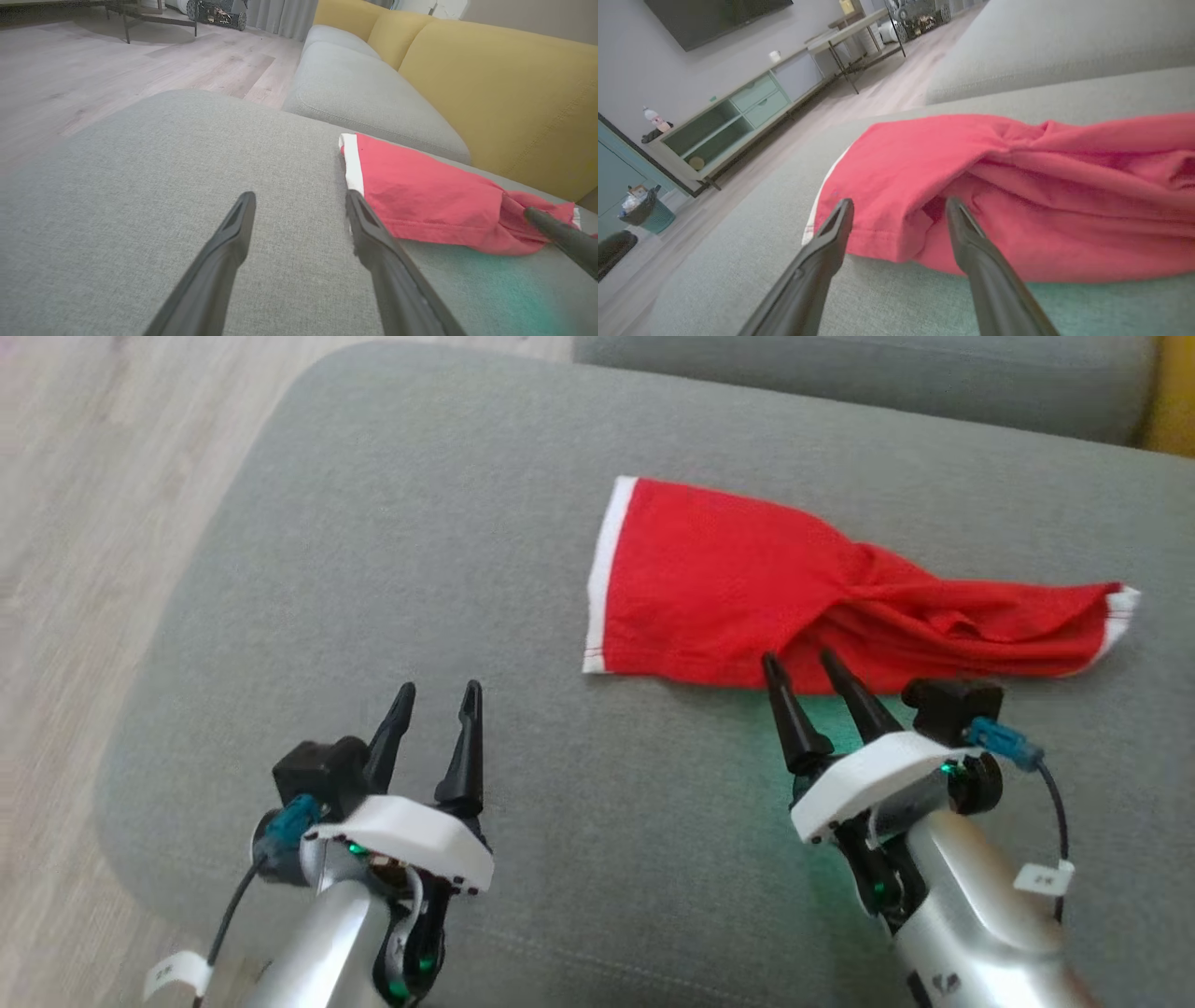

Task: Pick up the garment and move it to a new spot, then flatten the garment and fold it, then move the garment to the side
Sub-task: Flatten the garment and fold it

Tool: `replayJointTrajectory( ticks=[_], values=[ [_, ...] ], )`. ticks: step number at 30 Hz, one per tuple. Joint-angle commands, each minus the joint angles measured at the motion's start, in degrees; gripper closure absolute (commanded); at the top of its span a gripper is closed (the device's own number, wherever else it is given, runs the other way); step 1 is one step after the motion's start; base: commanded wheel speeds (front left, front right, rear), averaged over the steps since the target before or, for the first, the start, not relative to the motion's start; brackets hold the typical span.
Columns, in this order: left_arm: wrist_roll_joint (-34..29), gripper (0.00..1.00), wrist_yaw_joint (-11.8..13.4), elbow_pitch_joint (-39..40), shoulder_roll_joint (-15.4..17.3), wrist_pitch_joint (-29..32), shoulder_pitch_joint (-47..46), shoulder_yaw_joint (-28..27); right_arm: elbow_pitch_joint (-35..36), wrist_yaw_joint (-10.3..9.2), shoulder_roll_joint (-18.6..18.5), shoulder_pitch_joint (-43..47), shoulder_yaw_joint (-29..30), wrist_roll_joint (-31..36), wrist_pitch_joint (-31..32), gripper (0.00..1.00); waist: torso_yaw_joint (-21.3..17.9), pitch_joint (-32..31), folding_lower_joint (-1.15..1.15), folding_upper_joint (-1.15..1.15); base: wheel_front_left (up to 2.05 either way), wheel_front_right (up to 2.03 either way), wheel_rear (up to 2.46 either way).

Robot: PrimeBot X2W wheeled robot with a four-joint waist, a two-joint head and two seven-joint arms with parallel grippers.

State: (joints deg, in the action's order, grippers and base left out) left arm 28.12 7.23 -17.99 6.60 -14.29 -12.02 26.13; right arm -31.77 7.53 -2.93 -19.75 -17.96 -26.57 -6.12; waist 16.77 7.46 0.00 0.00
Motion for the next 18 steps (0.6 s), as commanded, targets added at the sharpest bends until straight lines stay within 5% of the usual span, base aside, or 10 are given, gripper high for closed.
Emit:
replayJointTrajectory(
  ticks=[1, 8, 9, 10, 11, 18],
  values=[
    [-1.0, 0.0, -0.7, 1.1, -0.56, -0.71, -2.96, -2.99, -1.45, -0.04, 0.05, -3.65, -1.51, -1.35, -0.95, 0.0, 1.95, 1.31, 0.0, 0.0, 0.0, 0.0, 0.0],
    [-2.64, 0.0, -2.06, 0.0, -1.99, -0.71, -2.63, -4.84, -6.6, -0.04, 0.05, -7.02, -3.73, -5.04, -1.92, 0.0, 3.32, 1.82, 0.0, 0.0, 0.0, 0.0, 0.0],
    [-2.91, 0.0, -2.24, -0.16, -2.15, -0.71, -2.5, -5.11, -7.12, -0.04, 0.05, -7.38, -4.18, -5.72, -2.01, 0.23, 3.39, 1.86, 0.0, 0.0, 0.0, 0.0, 0.0],
    [-3.15, 0.0, -2.41, -0.31, -2.3, -0.71, -2.39, -5.36, -7.64, -0.04, 0.05, -7.73, -4.56, -6.32, -2.11, 0.88, 3.42, 1.88, 0.0, 0.0, 0.0, 0.0, 0.0],
    [-3.37, 0.0, -2.57, -0.44, -2.44, -0.71, -2.3, -5.63, -8.13, -0.04, 0.05, -8.08, -5.06, -6.76, -2.13, 1.0, 3.4, 1.89, 0.0, 0.0, 0.0, 0.0, 0.0],
    [-4.49, 0.0, -3.26, -1.25, -3.05, -0.71, -1.35, -7.85, -8.09, -0.04, -1.52, -8.04, -8.31, -9.45, -2.76, 1.0, 0.9, 0.23, 0.0, 0.0, 0.0, 0.0, 0.0]
  ],
)
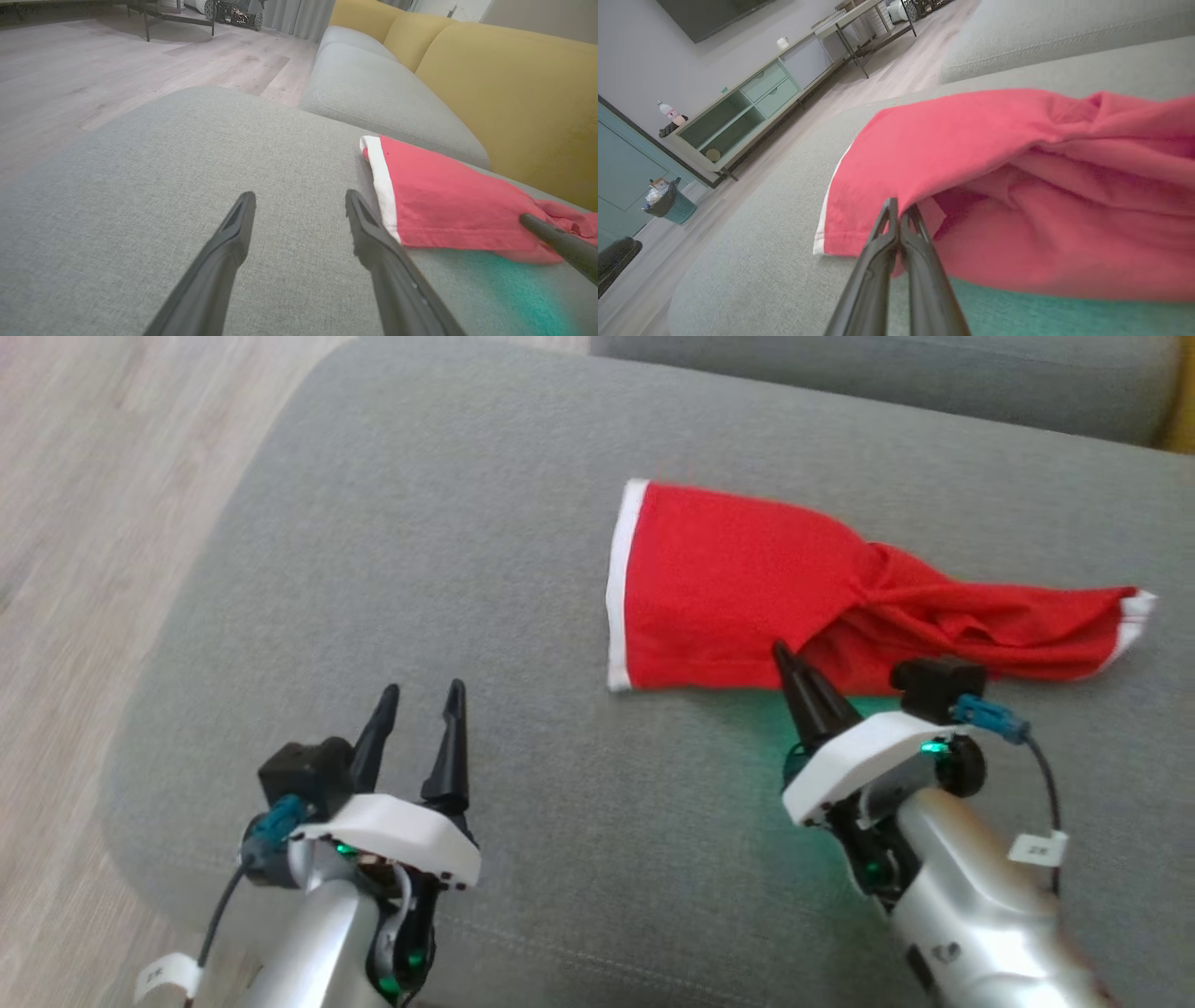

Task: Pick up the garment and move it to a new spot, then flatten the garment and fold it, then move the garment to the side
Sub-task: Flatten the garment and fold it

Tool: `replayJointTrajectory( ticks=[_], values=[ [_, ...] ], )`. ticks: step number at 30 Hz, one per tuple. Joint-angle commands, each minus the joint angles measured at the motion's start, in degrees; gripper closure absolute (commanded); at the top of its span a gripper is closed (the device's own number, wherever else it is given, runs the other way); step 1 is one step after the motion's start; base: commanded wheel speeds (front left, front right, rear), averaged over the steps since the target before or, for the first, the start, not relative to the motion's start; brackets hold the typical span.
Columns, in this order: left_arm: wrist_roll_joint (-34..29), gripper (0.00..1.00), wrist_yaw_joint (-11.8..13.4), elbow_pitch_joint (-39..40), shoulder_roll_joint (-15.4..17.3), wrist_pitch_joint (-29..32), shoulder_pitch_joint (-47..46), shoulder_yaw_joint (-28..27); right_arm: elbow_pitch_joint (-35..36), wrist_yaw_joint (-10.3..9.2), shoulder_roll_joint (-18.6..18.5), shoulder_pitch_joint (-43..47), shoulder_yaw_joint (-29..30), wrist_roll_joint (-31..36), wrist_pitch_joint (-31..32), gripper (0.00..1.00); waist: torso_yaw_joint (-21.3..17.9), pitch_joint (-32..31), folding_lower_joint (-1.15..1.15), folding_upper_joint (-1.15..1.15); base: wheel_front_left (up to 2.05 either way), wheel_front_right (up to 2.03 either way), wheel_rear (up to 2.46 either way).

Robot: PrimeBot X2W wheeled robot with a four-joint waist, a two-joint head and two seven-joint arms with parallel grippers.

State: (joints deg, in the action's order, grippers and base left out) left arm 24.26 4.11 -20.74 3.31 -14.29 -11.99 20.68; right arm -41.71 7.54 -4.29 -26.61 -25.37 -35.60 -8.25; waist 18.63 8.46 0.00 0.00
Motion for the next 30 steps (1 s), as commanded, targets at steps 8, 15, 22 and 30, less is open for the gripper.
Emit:
replayJointTrajectory(
  ticks=[8, 15, 22, 30],
  values=[
    [-1.56, 0.0, -1.07, 0.92, -0.02, -0.71, 0.55, -5.0, 12.83, -0.05, -12.65, 5.32, -3.8, -4.24, 7.24, 1.0, -8.16, -5.04, 0.0, 0.0, 0.0, 0.0, 0.0],
    [-1.88, 0.0, -1.75, 1.13, -0.28, -0.71, 1.41, -5.79, 22.98, -0.05, -27.48, 11.47, -2.74, -5.91, 20.53, 1.0, -13.57, -6.35, 0.0, 0.0, 0.0, 0.0, 0.0],
    [-1.99, 0.0, -2.15, 0.92, -0.4, -0.71, 0.84, -5.33, 26.64, -0.05, -35.81, 12.35, -2.49, -3.76, 27.4, 1.0, -15.42, -5.72, 0.0, 0.0, 0.0, 0.0, 0.0],
    [-1.08, 0.0, -2.1, 0.74, -0.42, -0.71, -0.27, -3.52, 26.78, -0.05, -41.21, 8.19, -7.54, -1.91, 28.92, 1.0, -14.33, -4.45, 0.0, 0.0, 0.0, 0.0, 0.0]
  ],
)
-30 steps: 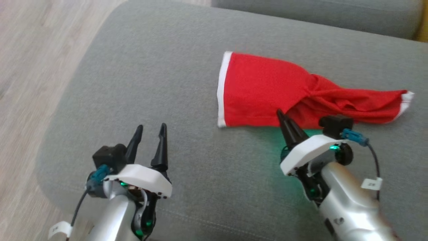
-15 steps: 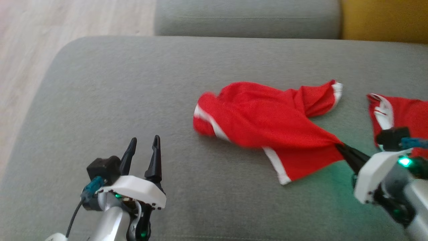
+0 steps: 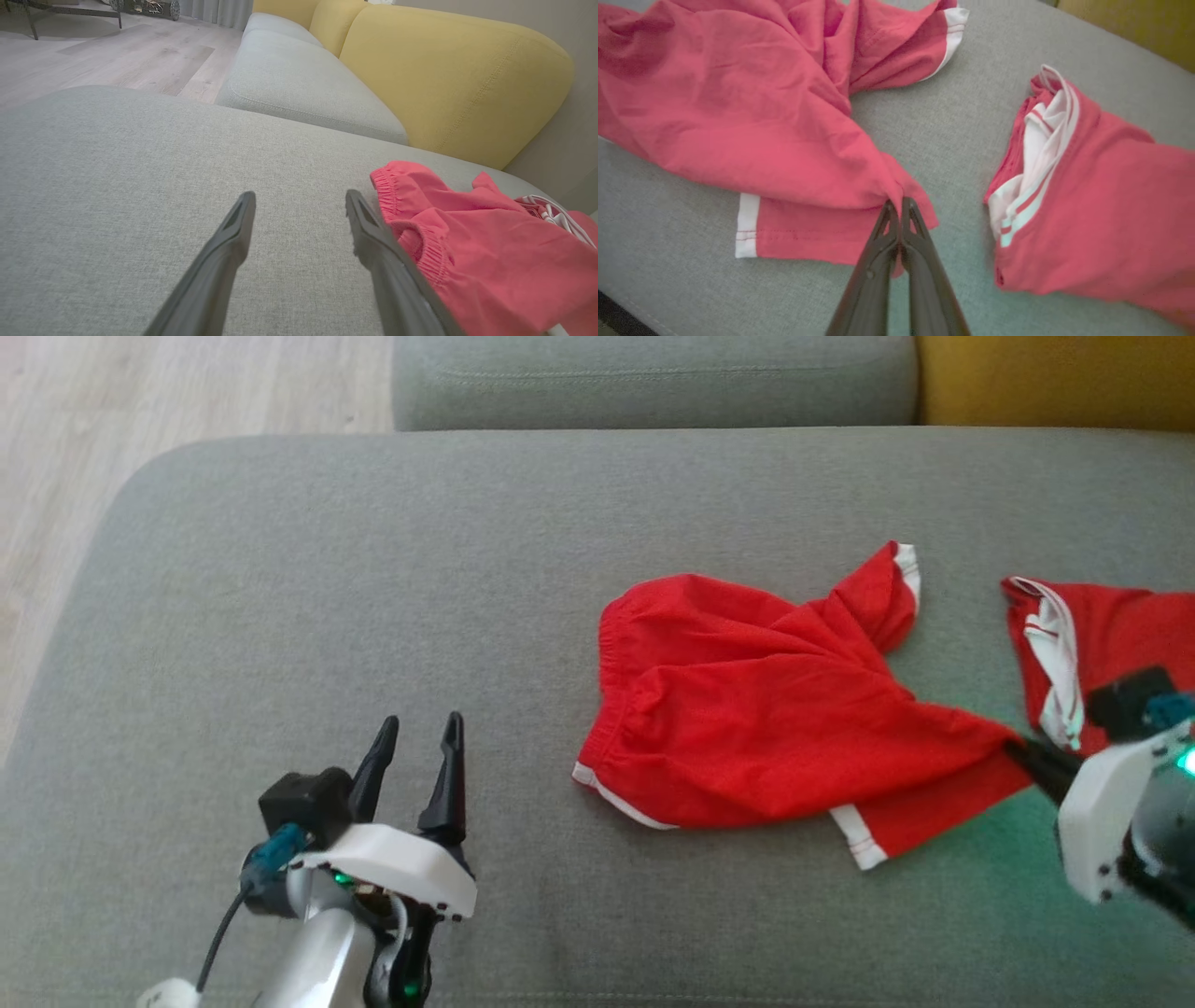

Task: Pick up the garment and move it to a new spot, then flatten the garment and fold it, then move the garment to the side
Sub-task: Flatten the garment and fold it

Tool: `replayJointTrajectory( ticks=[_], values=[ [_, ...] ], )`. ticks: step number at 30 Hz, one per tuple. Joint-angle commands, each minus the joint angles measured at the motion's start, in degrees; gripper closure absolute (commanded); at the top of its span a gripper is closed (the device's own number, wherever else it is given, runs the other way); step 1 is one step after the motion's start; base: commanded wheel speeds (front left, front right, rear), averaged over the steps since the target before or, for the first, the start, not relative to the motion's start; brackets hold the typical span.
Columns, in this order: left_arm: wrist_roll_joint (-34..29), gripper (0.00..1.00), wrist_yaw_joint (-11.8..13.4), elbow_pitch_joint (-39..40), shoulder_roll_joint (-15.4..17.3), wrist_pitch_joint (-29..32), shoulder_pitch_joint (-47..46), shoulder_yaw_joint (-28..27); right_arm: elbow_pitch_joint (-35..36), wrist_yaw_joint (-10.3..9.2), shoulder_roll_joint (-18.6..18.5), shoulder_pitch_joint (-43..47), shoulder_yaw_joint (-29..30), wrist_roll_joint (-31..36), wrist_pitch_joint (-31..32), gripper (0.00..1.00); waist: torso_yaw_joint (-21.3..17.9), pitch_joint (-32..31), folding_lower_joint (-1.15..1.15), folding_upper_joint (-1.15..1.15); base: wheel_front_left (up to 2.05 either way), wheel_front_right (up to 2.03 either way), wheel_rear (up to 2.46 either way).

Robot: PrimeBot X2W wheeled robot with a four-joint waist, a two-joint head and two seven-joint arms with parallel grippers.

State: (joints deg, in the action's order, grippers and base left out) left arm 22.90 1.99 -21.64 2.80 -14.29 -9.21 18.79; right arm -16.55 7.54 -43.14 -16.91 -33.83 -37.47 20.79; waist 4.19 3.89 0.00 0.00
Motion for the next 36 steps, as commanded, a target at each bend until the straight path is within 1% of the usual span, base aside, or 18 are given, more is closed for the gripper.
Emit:
replayJointTrajectory(
  ticks=[1, 5, 6, 7, 9, 14, 16, 19, 21, 24, 30, 33, 36],
  values=[
    [0.43, 0.0, 0.07, 1.61, 0.09, -0.71, -3.19, -1.39, 0.97, -0.05, -3.05, -2.31, 0.09, 0.72, -0.17, 1.0, 0.46, 0.29, 0.0, 0.0, 0.0, 0.0, 0.0],
    [0.96, 0.0, 0.31, 1.59, 0.09, -0.71, -3.7, -0.51, -3.29, -0.05, -4.43, -5.37, -2.17, 3.24, -1.74, 1.0, 1.87, 1.01, 0.0, 0.0, 0.0, 0.0, 0.0],
    [1.12, 0.0, 0.38, 1.64, 0.09, -0.71, -3.87, -0.12, -5.6, -0.05, -4.15, -6.93, -2.36, 4.16, -3.53, 0.6, 2.34, 1.36, 0.0, 0.0, 0.0, 0.0, 0.0],
    [1.18, 0.0, 0.44, 1.69, 0.09, -0.71, -3.92, -0.01, -6.84, -0.05, -3.76, -7.71, -2.23, 5.11, -4.55, 0.0, 2.45, 1.5, 0.0, 0.0, 0.0, 0.0, 0.0],
    [1.2, 0.0, 0.58, 1.73, 0.09, -0.71, -3.89, 0.11, -9.0, -0.05, -2.44, -8.65, -2.17, 6.26, -6.34, 0.0, 2.53, 1.65, 0.0, 0.0, 0.0, 0.0, 0.0],
    [0.81, 0.0, 0.82, 1.61, 0.09, -0.71, -3.35, -0.19, -14.14, -0.05, 1.99, -9.07, 1.89, 7.34, -10.4, 0.0, 1.51, 1.13, 0.0, 0.0, 0.0, 0.0, 0.0],
    [0.59, 0.0, 0.83, 1.64, 0.09, -0.71, -3.02, -0.43, -15.28, -0.05, 3.95, -8.56, 5.08, 8.26, -12.9, 0.0, 0.72, 0.55, 0.0, 0.0, 0.0, 0.0, 0.0],
    [0.5, 0.0, 0.76, 1.95, 0.09, -0.71, -2.33, -0.97, -15.42, -0.05, 8.77, -6.19, 12.06, 7.51, -17.43, 0.0, -0.78, -0.68, 0.0, 0.0, 0.0, 0.0, 0.0],
    [0.5, 0.0, 0.53, 2.17, 0.09, -0.71, -1.64, -1.27, -14.1, -0.05, 11.94, -3.73, 15.95, 7.84, -20.07, 0.0, -2.06, -1.58, 0.0, 0.0, 0.0, 0.0, 0.0],
    [0.6, 0.0, 0.38, 2.67, 0.08, -0.71, -0.76, -2.02, -10.52, -0.05, 16.24, 0.22, 21.25, 12.18, -24.69, 0.0, -4.01, -2.29, 0.0, 0.0, 0.0, 0.0, 0.0],
    [1.06, 0.0, -0.78, 4.38, 0.08, -0.71, 0.51, -3.02, -2.41, -0.05, 29.26, 9.71, 31.08, 19.55, -28.7, 0.0, -6.56, -3.23, 0.0, 0.0, 0.0, 0.0, 0.0],
    [1.26, 0.0, -1.3, 5.48, 0.08, -0.71, 0.97, -3.15, 1.56, -0.05, 34.39, 14.07, 32.13, 22.98, -28.53, 0.0, -7.25, -3.02, 0.0, 0.0, 0.0, 0.0, 0.0],
    [0.74, 0.0, -1.45, 5.55, 0.08, -0.71, 1.06, -3.08, 3.98, -0.05, 37.12, 16.86, 32.77, 25.01, -27.5, 0.0, -7.65, -2.39, 0.0, 0.0, 0.0, 0.0, 0.0]
  ],
)
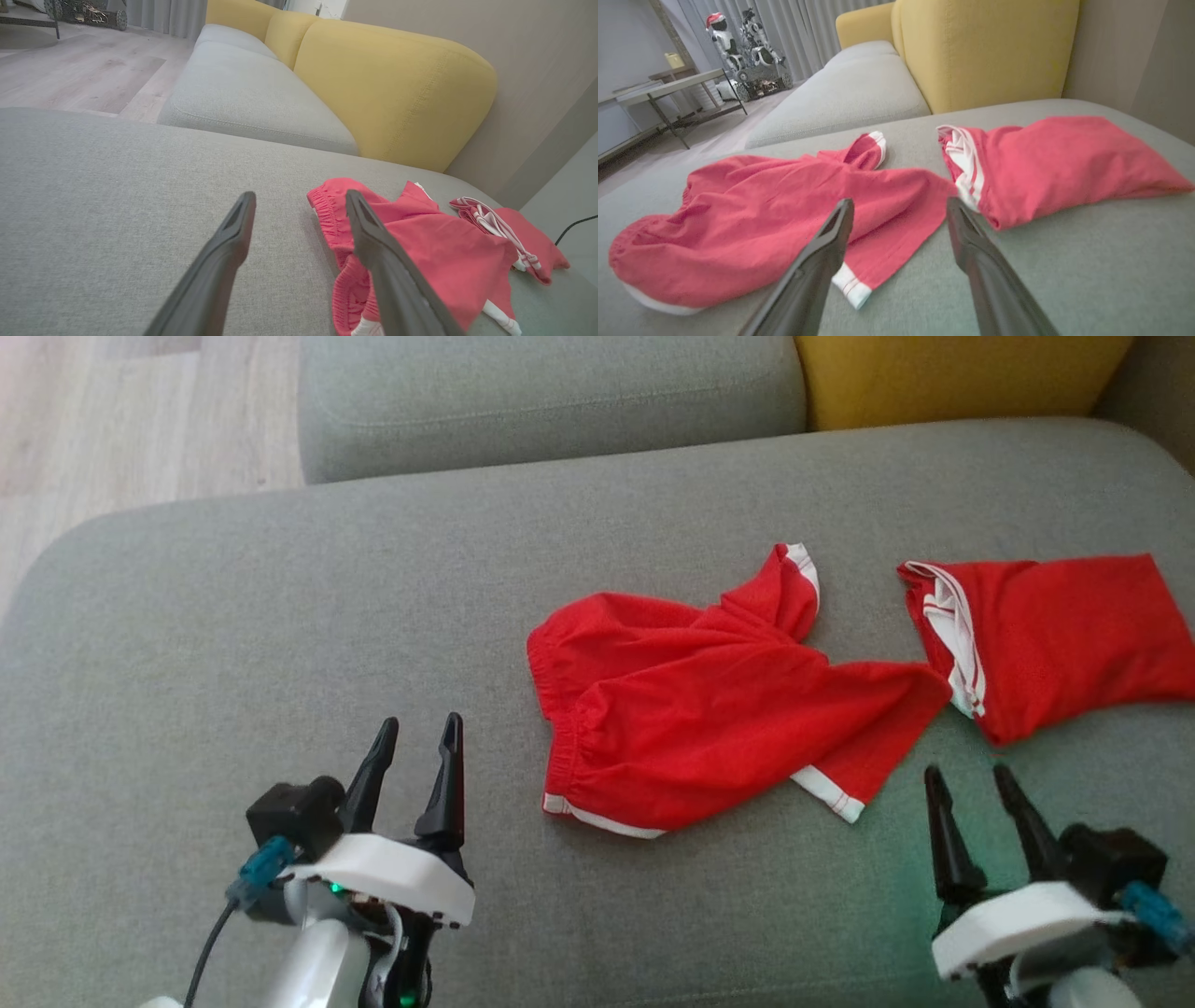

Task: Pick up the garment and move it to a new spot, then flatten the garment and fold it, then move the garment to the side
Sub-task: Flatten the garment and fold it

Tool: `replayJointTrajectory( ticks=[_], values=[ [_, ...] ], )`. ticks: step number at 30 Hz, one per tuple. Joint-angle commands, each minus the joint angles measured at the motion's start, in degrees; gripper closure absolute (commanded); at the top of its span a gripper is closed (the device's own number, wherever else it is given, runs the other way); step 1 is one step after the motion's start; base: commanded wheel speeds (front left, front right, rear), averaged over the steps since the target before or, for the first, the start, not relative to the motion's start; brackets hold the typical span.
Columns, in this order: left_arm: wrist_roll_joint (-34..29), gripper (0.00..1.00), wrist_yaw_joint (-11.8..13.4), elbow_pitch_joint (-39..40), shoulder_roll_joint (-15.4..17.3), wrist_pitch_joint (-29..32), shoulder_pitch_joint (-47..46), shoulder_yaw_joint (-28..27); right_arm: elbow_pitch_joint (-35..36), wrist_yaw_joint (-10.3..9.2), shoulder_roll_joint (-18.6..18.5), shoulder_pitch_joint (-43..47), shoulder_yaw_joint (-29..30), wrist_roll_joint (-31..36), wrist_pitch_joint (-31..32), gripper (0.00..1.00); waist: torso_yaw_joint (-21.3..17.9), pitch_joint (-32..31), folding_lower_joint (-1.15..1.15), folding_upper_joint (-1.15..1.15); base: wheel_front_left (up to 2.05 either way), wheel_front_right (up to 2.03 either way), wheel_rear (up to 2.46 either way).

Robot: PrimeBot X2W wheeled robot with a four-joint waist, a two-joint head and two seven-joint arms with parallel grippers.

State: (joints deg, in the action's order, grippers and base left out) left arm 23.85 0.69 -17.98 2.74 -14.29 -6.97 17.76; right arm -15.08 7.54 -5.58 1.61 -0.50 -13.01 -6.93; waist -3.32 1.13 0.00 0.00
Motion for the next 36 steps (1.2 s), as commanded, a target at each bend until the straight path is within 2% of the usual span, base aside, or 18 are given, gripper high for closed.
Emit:
replayJointTrajectory(
  ticks=[1, 7, 14, 23, 36],
  values=[
    [-0.36, 0.0, -0.16, 1.87, 0.14, -0.71, -1.28, -2.05, 2.96, -0.05, 0.22, -1.13, -0.43, 0.78, 0.64, 0.0, -0.17, 0.58, 0.0, 0.0, 0.0, 0.0, 0.0],
    [-0.71, 0.0, -0.27, 1.36, 0.14, -0.71, -1.98, -1.61, 2.5, -0.05, 2.05, -0.2, -1.91, 0.13, 3.59, 0.0, 0.21, 1.73, 0.0, 0.0, 0.0, 0.0, 0.0],
    [-0.85, 0.0, -0.34, 0.24, 0.14, -0.71, -2.91, -0.19, -3.28, -0.05, 2.63, -1.69, -3.47, -1.63, 7.56, 0.0, 2.09, 2.89, 0.0, 0.0, 0.0, 0.0, 0.0],
    [-0.8, 0.0, 0.23, 0.15, 0.14, -0.71, -3.63, -0.12, -9.41, -0.05, 2.68, -5.12, -4.43, -9.33, 7.01, 0.0, 4.24, 4.18, 0.0, 0.0, 0.0, 0.0, 0.0],
    [-0.73, 0.0, 0.86, -0.68, 0.14, -0.71, -4.43, 0.24, -14.58, -0.05, 2.69, -8.37, -5.25, -11.57, 5.62, 0.0, 5.28, 5.27, 0.0, 0.0, 0.0, 0.0, 0.0]
  ],
)
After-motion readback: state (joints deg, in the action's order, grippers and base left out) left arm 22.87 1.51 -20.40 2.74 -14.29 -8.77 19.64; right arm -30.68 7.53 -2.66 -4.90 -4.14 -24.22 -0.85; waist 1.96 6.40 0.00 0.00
